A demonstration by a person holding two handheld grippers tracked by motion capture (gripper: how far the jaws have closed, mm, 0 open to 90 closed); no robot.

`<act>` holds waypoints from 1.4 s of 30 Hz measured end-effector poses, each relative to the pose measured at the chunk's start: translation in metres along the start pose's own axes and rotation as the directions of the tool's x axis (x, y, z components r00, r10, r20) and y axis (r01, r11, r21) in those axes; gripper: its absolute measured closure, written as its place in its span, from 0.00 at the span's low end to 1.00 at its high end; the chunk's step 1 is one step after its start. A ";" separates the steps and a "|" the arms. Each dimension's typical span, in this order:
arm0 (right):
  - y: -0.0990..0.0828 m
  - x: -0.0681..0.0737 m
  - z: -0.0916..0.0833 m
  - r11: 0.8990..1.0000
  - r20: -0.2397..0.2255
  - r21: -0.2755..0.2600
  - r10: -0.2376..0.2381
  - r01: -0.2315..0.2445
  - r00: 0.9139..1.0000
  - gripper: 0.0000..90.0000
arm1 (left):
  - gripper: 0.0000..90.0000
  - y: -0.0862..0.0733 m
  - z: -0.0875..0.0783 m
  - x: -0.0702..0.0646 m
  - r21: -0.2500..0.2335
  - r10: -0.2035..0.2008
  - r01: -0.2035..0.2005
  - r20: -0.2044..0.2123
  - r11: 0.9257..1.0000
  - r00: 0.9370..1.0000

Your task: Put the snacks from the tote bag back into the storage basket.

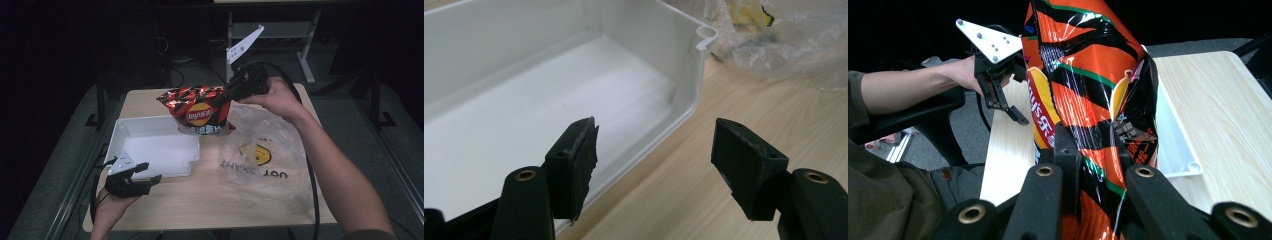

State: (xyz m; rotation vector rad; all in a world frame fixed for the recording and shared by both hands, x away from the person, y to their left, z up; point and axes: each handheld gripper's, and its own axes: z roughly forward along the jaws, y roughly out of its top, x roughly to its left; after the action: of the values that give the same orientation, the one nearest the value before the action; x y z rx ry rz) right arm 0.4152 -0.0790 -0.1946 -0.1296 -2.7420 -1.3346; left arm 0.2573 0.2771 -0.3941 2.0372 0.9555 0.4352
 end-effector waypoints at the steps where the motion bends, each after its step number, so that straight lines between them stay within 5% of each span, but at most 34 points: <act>1: 0.001 -0.001 0.003 1.000 -0.004 -0.005 -0.009 0.009 1.000 0.92 | 0.38 0.000 0.000 0.000 0.000 0.000 0.000 0.000 1.000 1.000; 21: 0.033 -0.012 0.058 0.999 -0.076 0.027 -0.016 0.018 0.997 0.92 | 0.37 -0.012 -0.011 0.010 0.001 -0.023 0.023 -0.034 1.000 0.999; 42: 0.040 -0.026 0.103 0.999 -0.123 0.046 -0.003 0.008 0.992 0.92 | 0.33 -0.021 -0.015 0.020 0.033 -0.032 0.035 -0.083 0.999 0.996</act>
State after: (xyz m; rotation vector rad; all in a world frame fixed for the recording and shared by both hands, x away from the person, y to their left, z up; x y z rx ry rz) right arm 0.4412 0.0259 -0.2297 -0.0354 -2.6700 -1.2349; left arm 0.2515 0.3086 -0.4023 2.0445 1.0522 0.4910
